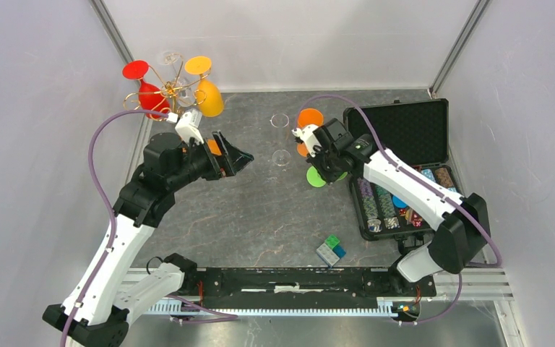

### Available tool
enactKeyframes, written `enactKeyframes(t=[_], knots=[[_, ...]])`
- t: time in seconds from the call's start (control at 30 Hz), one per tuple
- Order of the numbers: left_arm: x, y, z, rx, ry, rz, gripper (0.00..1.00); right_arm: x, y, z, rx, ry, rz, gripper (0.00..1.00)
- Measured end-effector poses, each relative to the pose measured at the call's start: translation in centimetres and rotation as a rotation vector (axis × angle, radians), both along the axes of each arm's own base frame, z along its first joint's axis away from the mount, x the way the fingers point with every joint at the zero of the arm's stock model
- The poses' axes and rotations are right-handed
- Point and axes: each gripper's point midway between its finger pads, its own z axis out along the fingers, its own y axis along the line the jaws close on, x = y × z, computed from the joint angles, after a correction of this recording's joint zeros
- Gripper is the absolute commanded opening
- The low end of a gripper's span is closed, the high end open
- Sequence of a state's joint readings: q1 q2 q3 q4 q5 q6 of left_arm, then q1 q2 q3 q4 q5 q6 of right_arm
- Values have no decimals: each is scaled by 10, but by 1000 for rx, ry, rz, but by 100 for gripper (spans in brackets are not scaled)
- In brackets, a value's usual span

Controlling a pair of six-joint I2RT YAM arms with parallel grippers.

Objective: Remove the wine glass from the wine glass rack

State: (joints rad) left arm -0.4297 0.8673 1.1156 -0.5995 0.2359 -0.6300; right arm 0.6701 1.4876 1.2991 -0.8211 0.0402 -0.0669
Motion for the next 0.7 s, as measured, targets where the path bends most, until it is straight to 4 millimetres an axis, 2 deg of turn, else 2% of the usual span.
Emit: enactKeyframes(t=[0.2,0.47,0.7], knots=[[-1,3,-2,17,-6,4,100,8,7,-4,-18,29,17,3],[-4,8,-5,43,-7,11,100,22,16,-4,-42,37,37,31],[-6,9,-8,55,-1,10,100,39,20,9,-60,-2,29,37]])
